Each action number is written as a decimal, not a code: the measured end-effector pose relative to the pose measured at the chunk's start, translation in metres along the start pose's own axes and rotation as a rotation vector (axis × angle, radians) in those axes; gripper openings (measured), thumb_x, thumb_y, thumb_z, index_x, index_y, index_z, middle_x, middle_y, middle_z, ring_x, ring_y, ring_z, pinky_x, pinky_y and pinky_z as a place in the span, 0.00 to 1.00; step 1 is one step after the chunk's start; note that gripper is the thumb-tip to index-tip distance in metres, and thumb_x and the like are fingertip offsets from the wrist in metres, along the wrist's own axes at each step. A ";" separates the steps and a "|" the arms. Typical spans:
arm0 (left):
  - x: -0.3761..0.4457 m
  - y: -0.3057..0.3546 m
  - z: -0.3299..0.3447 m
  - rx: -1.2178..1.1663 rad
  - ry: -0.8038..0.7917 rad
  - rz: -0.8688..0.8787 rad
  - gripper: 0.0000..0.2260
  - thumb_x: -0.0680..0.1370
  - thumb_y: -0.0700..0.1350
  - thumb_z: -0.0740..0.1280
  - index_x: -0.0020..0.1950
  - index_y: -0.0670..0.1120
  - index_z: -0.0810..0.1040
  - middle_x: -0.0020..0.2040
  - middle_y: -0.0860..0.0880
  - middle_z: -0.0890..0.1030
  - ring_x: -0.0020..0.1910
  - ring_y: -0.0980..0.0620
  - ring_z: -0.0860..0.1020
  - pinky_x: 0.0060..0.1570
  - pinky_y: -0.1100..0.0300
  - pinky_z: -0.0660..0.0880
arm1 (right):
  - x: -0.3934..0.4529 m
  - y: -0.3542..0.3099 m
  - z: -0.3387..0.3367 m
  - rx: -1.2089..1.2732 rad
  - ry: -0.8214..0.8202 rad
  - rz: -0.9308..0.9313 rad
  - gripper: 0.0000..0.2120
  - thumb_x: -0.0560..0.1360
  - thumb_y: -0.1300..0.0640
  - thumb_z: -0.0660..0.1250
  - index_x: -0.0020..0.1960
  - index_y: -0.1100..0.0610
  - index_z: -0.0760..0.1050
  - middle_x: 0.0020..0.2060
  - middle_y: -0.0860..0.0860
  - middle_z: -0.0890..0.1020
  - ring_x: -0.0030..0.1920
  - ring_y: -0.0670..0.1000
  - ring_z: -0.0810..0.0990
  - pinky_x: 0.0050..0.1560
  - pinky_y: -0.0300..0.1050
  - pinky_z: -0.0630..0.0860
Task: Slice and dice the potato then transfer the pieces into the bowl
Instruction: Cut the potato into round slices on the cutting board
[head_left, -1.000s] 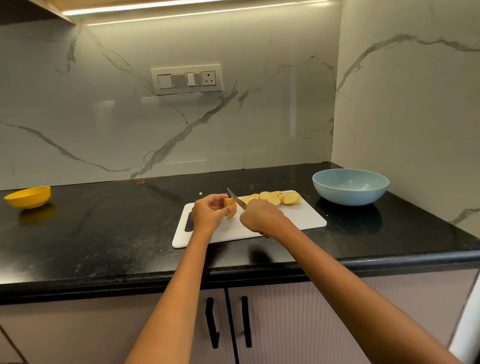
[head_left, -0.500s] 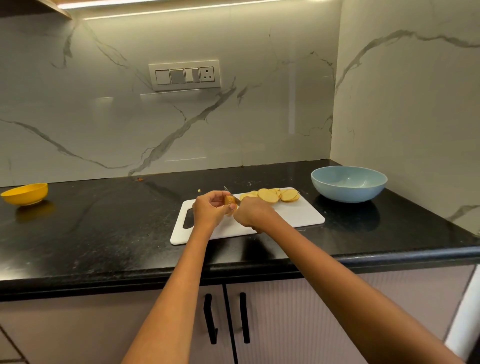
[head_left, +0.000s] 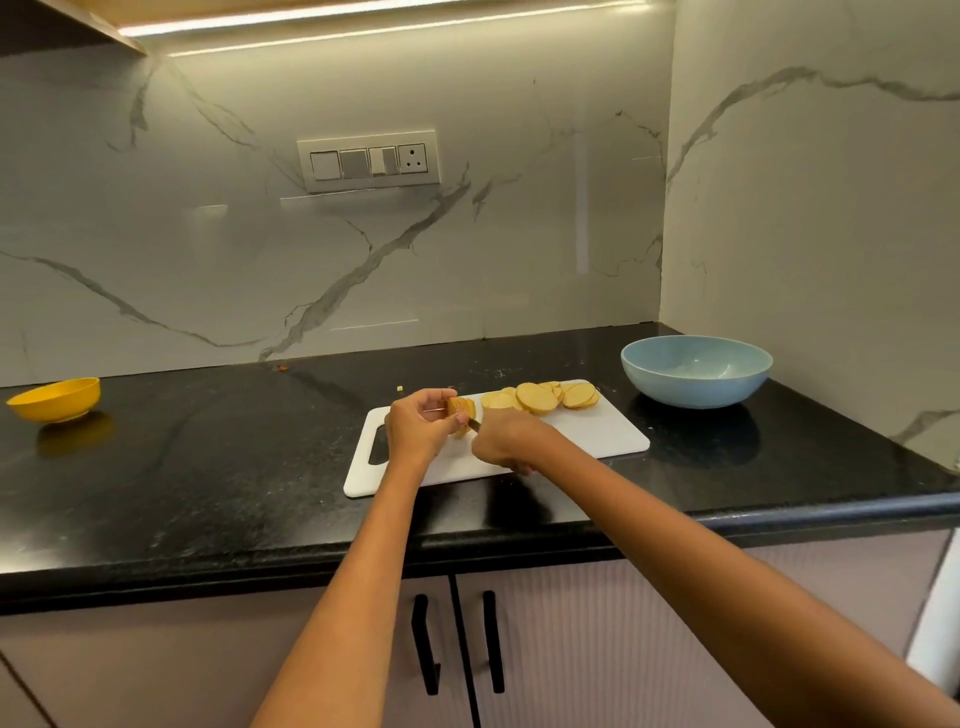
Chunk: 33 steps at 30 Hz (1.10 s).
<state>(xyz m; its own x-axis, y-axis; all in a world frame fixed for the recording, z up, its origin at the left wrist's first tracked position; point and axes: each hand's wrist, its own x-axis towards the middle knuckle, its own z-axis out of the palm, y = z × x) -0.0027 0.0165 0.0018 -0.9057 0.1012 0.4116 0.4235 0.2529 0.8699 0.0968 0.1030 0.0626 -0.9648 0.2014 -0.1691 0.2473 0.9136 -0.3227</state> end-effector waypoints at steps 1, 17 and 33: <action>0.001 -0.001 0.000 -0.005 0.021 -0.012 0.14 0.69 0.35 0.74 0.54 0.41 0.81 0.49 0.42 0.83 0.47 0.49 0.81 0.51 0.57 0.76 | -0.001 0.003 0.002 -0.001 -0.012 0.003 0.16 0.80 0.59 0.54 0.64 0.66 0.69 0.38 0.57 0.73 0.36 0.53 0.72 0.39 0.42 0.70; 0.001 -0.003 -0.002 -0.096 0.021 -0.035 0.16 0.68 0.34 0.74 0.55 0.38 0.80 0.50 0.39 0.83 0.49 0.45 0.81 0.55 0.52 0.77 | -0.009 0.010 -0.005 0.139 0.137 0.008 0.15 0.81 0.57 0.53 0.62 0.65 0.70 0.32 0.54 0.68 0.31 0.49 0.68 0.42 0.42 0.71; 0.001 -0.001 0.002 -0.013 0.054 0.021 0.13 0.68 0.34 0.74 0.52 0.37 0.81 0.47 0.39 0.83 0.46 0.46 0.82 0.50 0.55 0.78 | 0.014 -0.005 0.010 0.085 0.162 0.013 0.13 0.80 0.59 0.55 0.62 0.63 0.71 0.41 0.56 0.73 0.54 0.55 0.78 0.51 0.44 0.75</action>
<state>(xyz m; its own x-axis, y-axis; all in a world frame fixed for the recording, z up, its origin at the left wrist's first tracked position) -0.0042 0.0181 0.0013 -0.8945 0.0542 0.4439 0.4432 0.2388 0.8640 0.0826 0.0977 0.0528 -0.9615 0.2739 -0.0241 0.2603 0.8787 -0.4001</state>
